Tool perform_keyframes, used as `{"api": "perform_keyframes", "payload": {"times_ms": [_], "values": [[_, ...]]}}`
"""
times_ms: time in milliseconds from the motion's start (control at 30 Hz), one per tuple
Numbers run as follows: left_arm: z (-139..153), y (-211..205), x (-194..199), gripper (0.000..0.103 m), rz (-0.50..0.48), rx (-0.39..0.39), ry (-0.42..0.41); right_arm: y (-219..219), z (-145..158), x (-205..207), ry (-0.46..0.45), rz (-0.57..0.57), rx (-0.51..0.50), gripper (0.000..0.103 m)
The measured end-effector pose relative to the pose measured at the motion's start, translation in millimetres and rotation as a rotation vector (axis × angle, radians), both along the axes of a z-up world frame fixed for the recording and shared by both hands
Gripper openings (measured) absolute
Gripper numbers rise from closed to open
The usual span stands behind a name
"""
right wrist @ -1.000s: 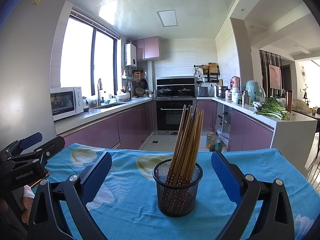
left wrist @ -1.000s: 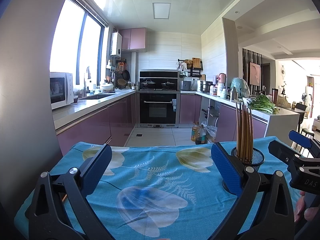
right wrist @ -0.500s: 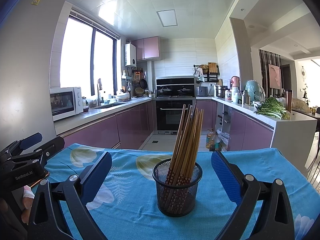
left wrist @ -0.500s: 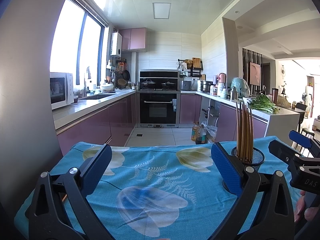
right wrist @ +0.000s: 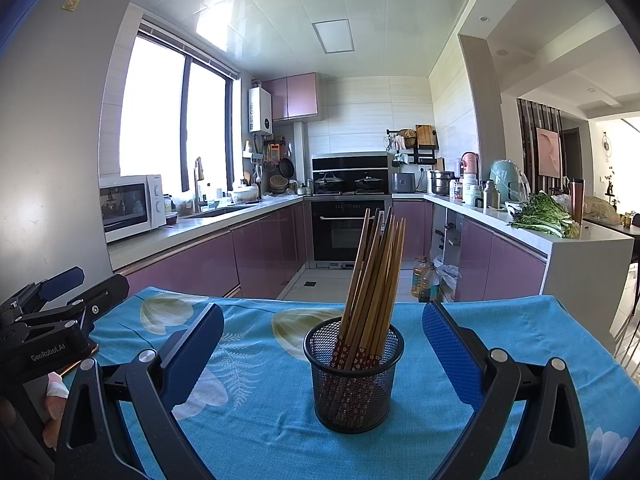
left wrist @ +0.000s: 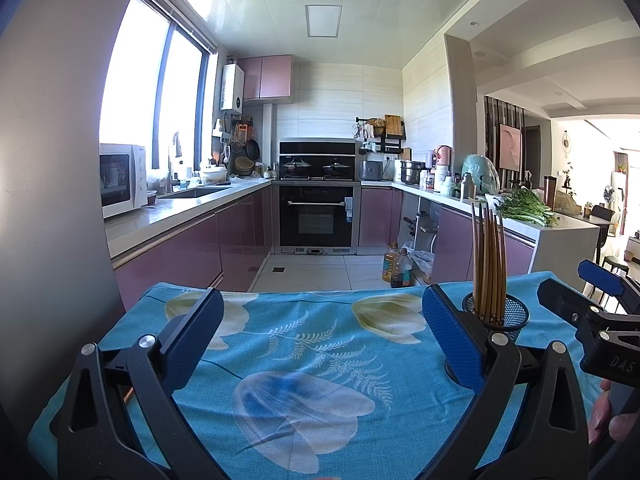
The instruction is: Organize utensils
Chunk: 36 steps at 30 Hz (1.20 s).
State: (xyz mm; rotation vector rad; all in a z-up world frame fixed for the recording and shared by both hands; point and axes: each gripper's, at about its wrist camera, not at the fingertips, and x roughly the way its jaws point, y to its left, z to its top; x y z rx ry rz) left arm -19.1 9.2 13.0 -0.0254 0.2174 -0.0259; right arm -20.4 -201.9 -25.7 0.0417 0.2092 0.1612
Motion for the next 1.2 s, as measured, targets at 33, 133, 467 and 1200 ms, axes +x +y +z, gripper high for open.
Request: {"api": "perform_keyframes", "payload": {"times_ms": [33, 133, 467, 1200], "values": [[0, 0, 0, 0.098, 0.0, 0.0, -0.001, 0, 0, 0, 0.0, 0.001, 0.0, 0.096], [0, 0, 0, 0.098, 0.0, -0.002, 0.0, 0, 0, 0, -0.001, 0.0, 0.0, 0.096], [-1, 0, 1, 0.098, 0.003, 0.001, 0.0, 2, -1, 0, -0.001, -0.003, 0.001, 0.096], [-22, 14, 25, 0.097, 0.036, 0.008, 0.121, -36, -19, 17, 0.099, -0.122, -0.07, 0.096]]}}
